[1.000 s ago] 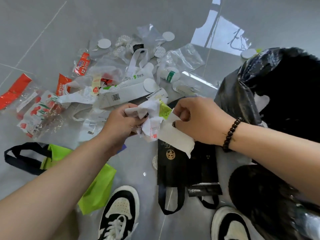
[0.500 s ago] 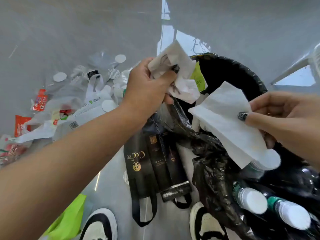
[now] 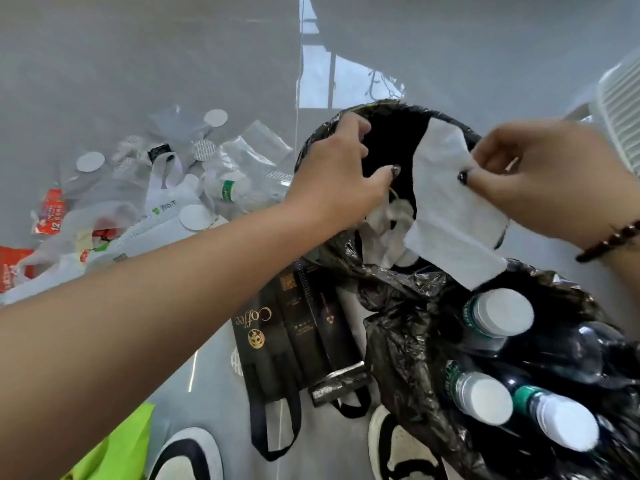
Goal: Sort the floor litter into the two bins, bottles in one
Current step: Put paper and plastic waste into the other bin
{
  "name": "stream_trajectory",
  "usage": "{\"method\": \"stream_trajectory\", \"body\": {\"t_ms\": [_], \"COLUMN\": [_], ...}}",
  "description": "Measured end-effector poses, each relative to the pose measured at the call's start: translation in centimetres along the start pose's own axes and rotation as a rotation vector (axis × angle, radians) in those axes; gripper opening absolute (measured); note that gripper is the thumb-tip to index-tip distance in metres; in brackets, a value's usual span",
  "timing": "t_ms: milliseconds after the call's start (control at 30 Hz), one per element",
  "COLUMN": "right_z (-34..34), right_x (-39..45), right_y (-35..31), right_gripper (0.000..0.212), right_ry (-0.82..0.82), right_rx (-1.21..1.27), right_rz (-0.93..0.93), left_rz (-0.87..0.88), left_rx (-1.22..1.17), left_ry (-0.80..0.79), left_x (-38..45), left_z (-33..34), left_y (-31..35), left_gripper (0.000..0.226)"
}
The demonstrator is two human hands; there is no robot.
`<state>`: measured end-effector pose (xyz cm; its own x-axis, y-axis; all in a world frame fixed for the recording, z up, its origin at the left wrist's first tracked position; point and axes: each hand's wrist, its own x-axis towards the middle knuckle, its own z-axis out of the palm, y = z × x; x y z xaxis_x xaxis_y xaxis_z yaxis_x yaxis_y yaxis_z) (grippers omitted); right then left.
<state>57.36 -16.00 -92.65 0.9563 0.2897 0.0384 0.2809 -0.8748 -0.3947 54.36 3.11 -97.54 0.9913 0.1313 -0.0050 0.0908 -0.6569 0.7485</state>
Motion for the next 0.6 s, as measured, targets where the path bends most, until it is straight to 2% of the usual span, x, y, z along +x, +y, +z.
{"method": "stream_trajectory", "body": {"t_ms": [100,233,400,500,600], "right_z": [2.3,7.3,10.0,8.3,6.3], "right_x": [3.2,5.7,5.7,5.0,3.8], "right_y": [-0.2,-0.2,0.5,-0.6,-6.5], "right_gripper": [0.007,0.023,0.013,0.017,0.022], "right_ry": [-0.058,-0.215,-0.362,-0.207,0.008], "right_rx": [-0.048,-0.278,-0.405,-0.467,-0.469], "right_rz": [-0.030,-0.135,-0.035,-0.060,-0.219], "left_rz": [-0.052,-0.166,-0.367,-0.495,-0.579], "left_rx": [-0.162,-0.279,-0.341,-0.360,-0.385], "left_ry": [0.126,0.211,0.272,0.308,0.344], "left_x": [-1.2,-3.2,-6.5,-8.9,-11.3], "left_z": [-1.9,-4.2,-6.0,-6.8,-7.0], "left_y": [-1.6,-3.9,-8.7,-12.3,-15.8], "left_gripper": [0.008,0.012,0.002,0.003,0.009]}}
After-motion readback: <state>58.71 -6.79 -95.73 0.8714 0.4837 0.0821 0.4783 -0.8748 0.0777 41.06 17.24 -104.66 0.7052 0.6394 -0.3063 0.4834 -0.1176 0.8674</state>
